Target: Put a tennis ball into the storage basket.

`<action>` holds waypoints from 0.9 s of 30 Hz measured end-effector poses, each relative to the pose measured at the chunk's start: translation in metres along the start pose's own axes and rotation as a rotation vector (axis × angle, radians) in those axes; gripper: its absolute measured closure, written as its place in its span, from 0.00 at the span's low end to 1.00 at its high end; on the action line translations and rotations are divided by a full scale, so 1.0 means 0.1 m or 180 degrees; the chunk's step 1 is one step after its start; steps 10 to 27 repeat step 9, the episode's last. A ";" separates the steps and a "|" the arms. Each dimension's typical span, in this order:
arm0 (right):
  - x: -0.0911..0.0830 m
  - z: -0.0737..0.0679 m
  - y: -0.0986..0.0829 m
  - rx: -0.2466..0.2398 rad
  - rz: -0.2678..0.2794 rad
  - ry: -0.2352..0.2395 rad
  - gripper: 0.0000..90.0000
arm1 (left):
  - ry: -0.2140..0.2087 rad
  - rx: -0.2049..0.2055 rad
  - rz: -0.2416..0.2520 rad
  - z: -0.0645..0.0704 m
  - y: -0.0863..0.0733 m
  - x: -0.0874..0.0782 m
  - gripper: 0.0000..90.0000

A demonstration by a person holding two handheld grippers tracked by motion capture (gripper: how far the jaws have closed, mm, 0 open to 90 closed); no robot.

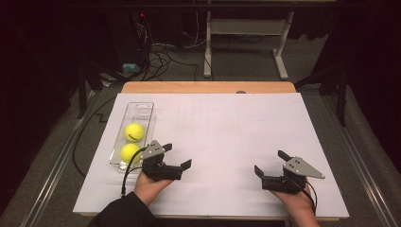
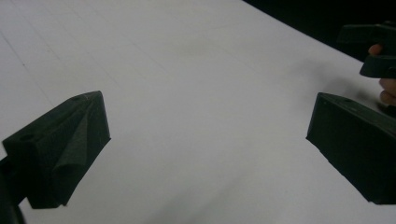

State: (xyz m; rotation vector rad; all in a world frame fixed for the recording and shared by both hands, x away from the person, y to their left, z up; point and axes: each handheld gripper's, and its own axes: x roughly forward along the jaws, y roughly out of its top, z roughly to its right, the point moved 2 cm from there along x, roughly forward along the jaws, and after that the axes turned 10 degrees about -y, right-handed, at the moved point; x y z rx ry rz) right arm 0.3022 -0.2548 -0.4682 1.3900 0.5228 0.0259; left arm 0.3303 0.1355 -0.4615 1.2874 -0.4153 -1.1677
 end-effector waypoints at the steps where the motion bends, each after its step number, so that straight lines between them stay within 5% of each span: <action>1: -0.02 -0.01 0.00 0.0009 0.0010 0.0002 0.00 | -0.0004 0.0036 0.0030 0.01 0.00 -0.01 0.00; 9: -0.10 0.03 0.03 0.0003 0.0100 0.0019 0.00 | 0.0016 0.0164 0.0040 0.06 -0.02 -0.02 0.00; 27: -0.10 0.03 0.03 0.0003 0.0100 0.0019 0.00 | 0.0016 0.0164 0.0040 0.06 -0.02 -0.02 0.00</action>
